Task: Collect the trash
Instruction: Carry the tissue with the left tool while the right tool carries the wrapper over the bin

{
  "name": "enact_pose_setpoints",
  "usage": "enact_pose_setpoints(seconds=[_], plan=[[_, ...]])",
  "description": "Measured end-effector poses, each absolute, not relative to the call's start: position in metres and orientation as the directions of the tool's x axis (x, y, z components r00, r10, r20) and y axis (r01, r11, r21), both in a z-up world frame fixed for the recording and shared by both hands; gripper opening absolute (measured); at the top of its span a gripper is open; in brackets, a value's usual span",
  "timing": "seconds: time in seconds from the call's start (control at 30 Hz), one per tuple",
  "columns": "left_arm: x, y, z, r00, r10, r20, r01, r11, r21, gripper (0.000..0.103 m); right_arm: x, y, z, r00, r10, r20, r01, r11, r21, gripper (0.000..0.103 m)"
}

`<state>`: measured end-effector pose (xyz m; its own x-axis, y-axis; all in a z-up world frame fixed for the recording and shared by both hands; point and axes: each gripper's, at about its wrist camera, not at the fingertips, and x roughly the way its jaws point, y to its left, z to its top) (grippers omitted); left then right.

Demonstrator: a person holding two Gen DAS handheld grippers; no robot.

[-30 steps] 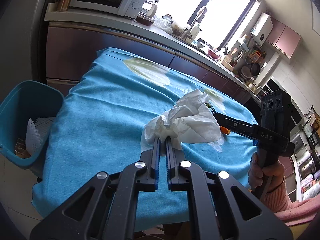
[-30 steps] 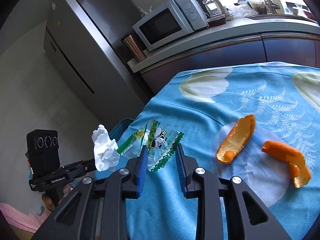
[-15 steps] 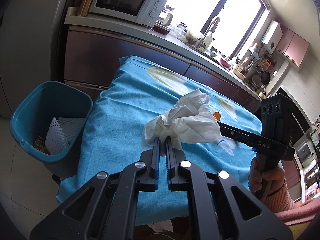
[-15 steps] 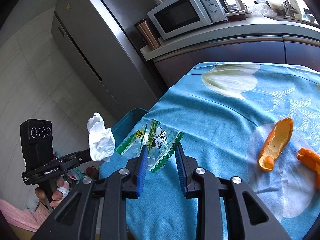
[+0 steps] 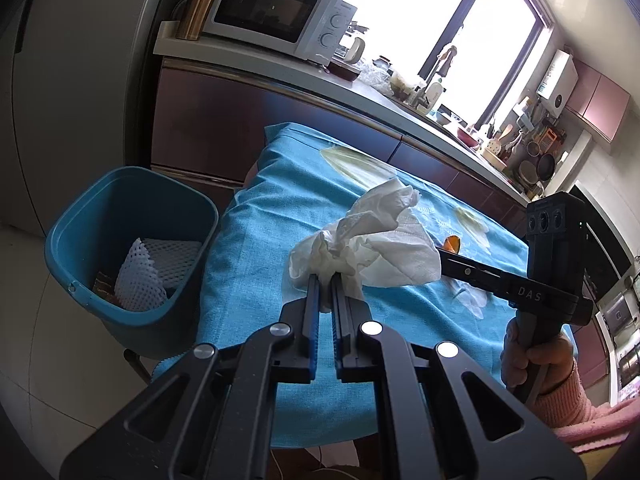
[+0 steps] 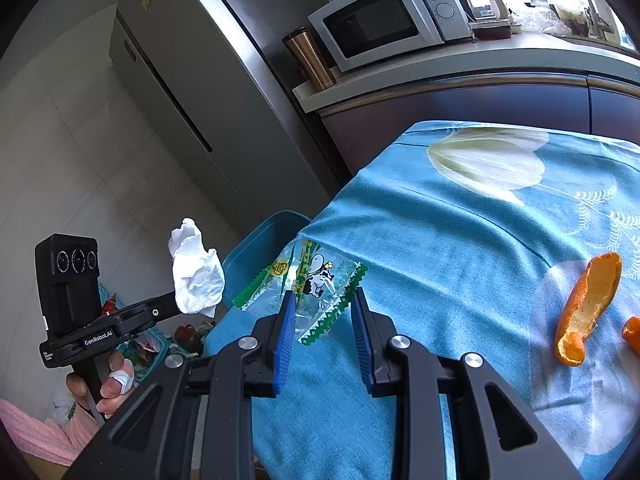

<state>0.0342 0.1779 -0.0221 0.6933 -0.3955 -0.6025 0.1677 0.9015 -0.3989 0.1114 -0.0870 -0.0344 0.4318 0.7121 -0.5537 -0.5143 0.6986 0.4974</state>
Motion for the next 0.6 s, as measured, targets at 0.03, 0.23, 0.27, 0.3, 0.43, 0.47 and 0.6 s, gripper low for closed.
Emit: enact_pose_setpoints(seconds=[0.03,0.23,0.27,0.3,0.43,0.47,0.6], plan=[[0.034,0.179,-0.022,0.694,-0.393,-0.603,0.164,0.902,-0.399,0.006,0.112,-0.086,-0.035,0.431,0.712,-0.555,-0.515,0.699,0.497,0.026],[0.034,0.186,-0.024,0.701,-0.376,-0.606,0.142,0.906,-0.398,0.006,0.114,-0.083,-0.037,0.423,0.712,-0.560,-0.520,0.697,0.494,0.026],[0.034,0.188,-0.024,0.701,-0.375,-0.606,0.139,0.906,-0.399,0.006,0.115,-0.082,-0.037,0.421,0.713,-0.560,-0.521,0.696,0.494,0.026],[0.035,0.189,-0.024,0.702,-0.373,-0.606,0.137,0.906,-0.399,0.006,0.115,-0.081,-0.037,0.419,0.714,-0.561,-0.521,0.695,0.495,0.026],[0.034,0.193,-0.023,0.710,-0.359,-0.606,0.122,0.910,-0.396,0.006,0.117,-0.078,-0.038,0.410,0.718,-0.562,-0.532,0.689,0.492,0.026],[0.034,0.194,-0.023,0.712,-0.355,-0.606,0.118,0.911,-0.395,0.006,0.117,-0.077,-0.038,0.408,0.719,-0.562,-0.535,0.688,0.491,0.026],[0.031,0.201,-0.023,0.722,-0.335,-0.606,0.095,0.915,-0.393,0.006,0.119,-0.072,-0.037,0.397,0.724,-0.564,-0.550,0.680,0.485,0.026]])
